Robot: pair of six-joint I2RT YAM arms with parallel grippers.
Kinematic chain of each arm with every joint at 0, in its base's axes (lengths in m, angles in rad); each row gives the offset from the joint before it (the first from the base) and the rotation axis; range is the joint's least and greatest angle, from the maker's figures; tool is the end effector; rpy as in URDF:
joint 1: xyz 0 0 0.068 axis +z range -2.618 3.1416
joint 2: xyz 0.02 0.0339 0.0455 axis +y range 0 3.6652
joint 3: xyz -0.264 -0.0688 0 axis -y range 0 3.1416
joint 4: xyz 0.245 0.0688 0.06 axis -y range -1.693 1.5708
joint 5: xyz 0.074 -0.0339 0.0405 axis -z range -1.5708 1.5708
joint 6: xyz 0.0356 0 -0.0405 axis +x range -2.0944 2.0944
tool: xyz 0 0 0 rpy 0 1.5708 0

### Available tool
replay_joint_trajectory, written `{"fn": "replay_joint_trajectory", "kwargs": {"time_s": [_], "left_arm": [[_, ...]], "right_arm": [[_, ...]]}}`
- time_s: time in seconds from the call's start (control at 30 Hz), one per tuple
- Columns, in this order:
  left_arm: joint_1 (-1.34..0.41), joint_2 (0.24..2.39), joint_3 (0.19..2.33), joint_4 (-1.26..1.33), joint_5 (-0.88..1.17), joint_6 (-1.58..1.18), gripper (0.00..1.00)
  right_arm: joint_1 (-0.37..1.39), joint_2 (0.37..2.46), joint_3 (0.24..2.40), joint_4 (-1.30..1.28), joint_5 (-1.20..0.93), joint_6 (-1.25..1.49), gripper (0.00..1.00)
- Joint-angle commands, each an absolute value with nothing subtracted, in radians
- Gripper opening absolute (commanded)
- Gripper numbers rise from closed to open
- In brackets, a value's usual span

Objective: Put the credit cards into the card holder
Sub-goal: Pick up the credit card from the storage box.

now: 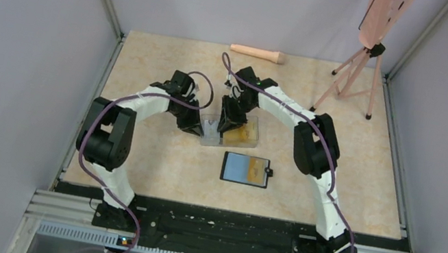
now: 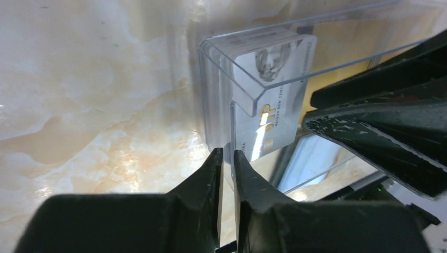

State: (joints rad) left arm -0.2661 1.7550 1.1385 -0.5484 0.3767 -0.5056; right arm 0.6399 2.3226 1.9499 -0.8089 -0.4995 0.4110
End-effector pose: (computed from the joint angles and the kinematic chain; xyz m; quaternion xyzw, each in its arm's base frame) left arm 0.3296 -0.1034 0.1819 -0.0775 0.9598 -0.2444 0.1144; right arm 0.3831 0.3064 0.1756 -0.1561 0.9390 0.3038 0.0405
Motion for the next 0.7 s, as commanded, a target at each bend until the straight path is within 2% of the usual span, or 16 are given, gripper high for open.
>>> {"fn": "replay_joint_trajectory", "kwargs": {"time_s": [0.0,0.07,0.2,0.4,0.67], "left_arm": [[-0.28,1.768,1.102,-0.49,0.457,-0.539,0.1],[-0.281,1.769,1.09,-0.466,0.476,-0.561,0.04],[-0.289,1.768,1.075,-0.432,0.494,-0.593,0.01],[-0.293,1.756,1.059,-0.413,0.495,-0.615,0.01],[-0.302,1.756,1.057,-0.408,0.485,-0.628,0.05]], "right_arm": [[0.65,2.361,1.929,-0.805,-0.455,0.375,0.24],[0.653,2.369,1.936,-0.805,-0.467,0.366,0.23],[0.655,2.38,1.941,-0.794,-0.495,0.362,0.19],[0.655,2.37,1.945,-0.784,-0.547,0.365,0.0],[0.655,2.328,1.934,-0.772,-0.576,0.372,0.0]]}}
